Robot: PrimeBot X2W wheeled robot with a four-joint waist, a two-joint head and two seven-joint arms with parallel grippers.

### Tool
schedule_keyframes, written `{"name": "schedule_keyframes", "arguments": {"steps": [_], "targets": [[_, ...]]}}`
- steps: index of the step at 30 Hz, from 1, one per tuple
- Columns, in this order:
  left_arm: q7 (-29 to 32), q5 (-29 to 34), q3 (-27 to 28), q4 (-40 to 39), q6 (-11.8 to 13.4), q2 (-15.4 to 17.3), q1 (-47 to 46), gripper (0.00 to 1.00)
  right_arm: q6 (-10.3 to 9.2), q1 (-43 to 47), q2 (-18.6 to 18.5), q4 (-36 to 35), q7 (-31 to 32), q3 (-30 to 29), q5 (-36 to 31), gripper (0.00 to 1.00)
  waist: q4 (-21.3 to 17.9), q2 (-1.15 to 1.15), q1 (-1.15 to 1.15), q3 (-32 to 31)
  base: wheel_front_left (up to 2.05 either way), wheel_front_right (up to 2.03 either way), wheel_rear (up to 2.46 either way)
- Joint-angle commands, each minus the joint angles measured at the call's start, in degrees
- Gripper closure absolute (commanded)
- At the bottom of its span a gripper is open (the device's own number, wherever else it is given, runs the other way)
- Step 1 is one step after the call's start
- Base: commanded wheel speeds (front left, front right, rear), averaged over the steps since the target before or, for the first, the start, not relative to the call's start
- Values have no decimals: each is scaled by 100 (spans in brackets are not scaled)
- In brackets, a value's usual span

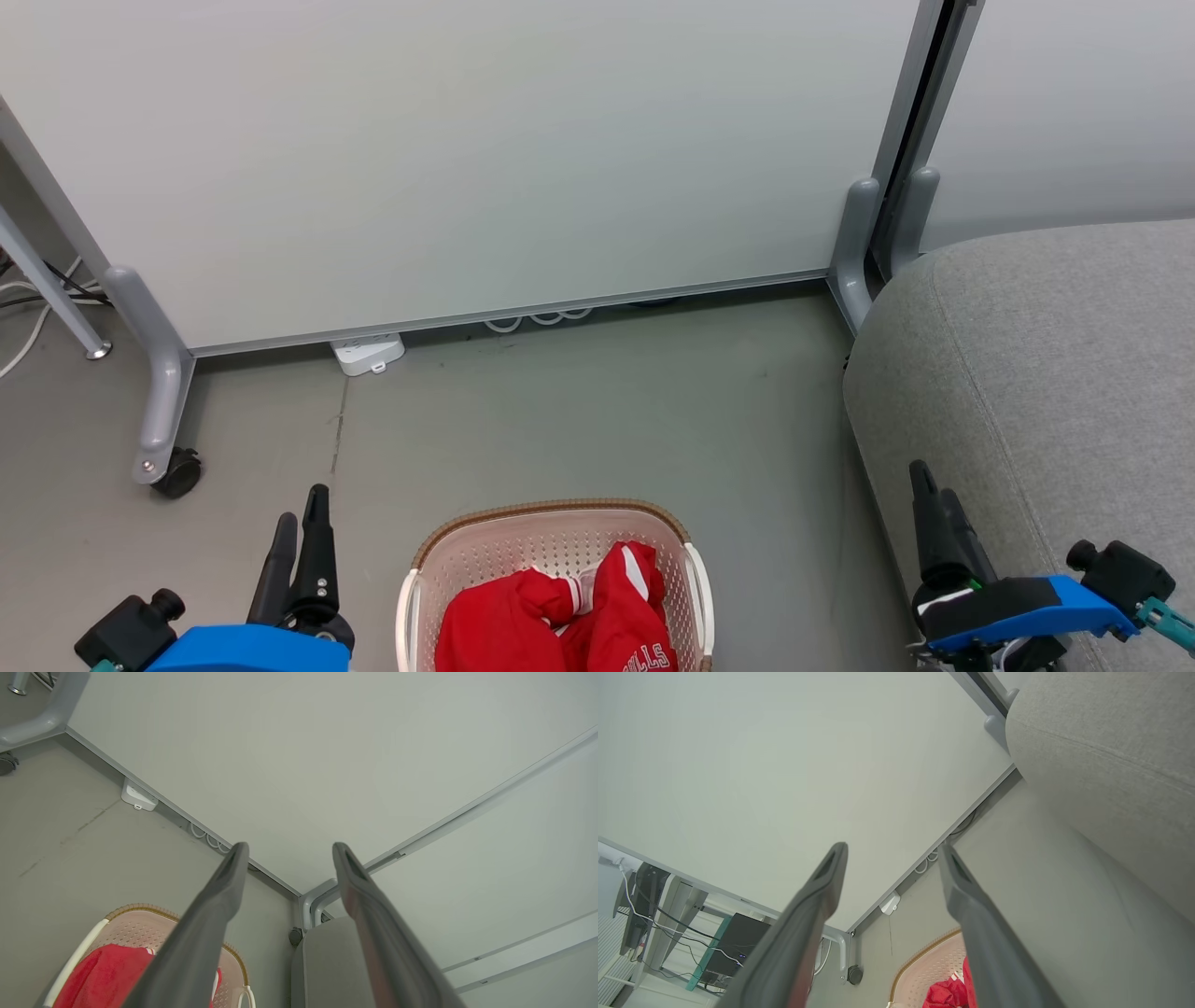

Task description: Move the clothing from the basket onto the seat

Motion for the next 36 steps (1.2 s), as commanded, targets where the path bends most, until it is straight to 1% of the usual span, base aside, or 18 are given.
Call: {"name": "schedule_keyframes", "arguments": {"steps": [1, 7, 15, 36], "targets": [[-58, 135, -12, -93, 11, 54, -93, 0, 0, -154, -23, -72, -45, 31, -162, 0, 2, 0, 0, 0, 0, 0, 0], [-164, 698, -98, -124, 26, 58, -79, 0, 0, -140, -25, -121, -113, 69, -687, 0, 11, 0, 0, -3, 0, 0, 0], [-302, 1303, -151, -128, 35, 63, -86, 0, 0, -123, -28, -143, -200, 67, -1290, 0, 13, 0, 0, -7, 0, 0, 0], [-614, 2691, -244, -38, -3, 72, -14, 0, 0, -124, -34, -151, -391, 69, -2563, 0, 0, 0, 0, -15, 0, 0, 0]]}}
